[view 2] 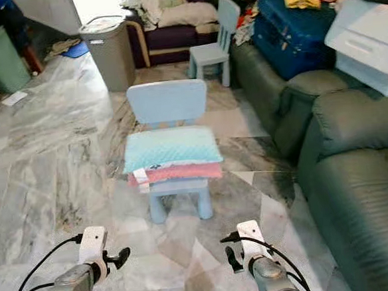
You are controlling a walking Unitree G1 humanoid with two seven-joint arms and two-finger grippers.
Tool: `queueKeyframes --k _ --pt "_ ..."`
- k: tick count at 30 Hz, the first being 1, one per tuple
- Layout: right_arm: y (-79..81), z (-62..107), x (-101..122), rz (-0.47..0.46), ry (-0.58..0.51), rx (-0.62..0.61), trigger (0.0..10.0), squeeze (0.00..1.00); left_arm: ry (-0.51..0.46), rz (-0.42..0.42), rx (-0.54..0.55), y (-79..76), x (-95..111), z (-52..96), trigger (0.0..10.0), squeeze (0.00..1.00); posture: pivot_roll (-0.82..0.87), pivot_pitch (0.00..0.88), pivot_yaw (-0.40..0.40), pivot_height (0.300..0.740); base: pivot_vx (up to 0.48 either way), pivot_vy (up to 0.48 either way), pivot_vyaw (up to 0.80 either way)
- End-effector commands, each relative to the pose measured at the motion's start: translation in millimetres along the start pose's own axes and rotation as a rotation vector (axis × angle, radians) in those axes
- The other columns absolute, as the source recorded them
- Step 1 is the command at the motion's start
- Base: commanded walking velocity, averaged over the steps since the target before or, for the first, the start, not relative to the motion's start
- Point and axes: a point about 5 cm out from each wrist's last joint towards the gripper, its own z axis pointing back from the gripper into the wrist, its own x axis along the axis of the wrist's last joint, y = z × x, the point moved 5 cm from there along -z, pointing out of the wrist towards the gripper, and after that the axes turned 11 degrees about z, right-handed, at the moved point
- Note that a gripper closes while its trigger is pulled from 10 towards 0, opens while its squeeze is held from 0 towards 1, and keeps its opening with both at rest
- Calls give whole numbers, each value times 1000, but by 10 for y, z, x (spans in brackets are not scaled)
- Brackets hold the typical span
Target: Move the pillow to the sofa
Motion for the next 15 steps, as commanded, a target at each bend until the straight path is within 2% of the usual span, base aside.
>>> queueKeyframes --k 1,3,8,10,15 --pt "-48 -16 156 -10 -63 -10 10000 0 -73 14 -24 -36 189 -11 10000 0 -61 0 59 740 398 266 0" --pt "-102 -11 293 -10 -134 -34 10000 0 -152 18 -51 -60 351 1 10000 0 -56 0 55 740 399 266 0" --pt "-194 34 387 14 -215 -68 10000 0 -228 20 -92 -102 486 30 10000 0 -57 0 53 740 399 266 0" --pt "-311 71 437 45 -254 -107 10000 0 -257 21 -116 -116 519 54 10000 0 -60 0 57 740 401 264 0" --pt "-587 142 494 53 -296 -181 10000 0 -310 29 -140 -113 566 112 10000 0 -67 0 60 740 400 263 0"
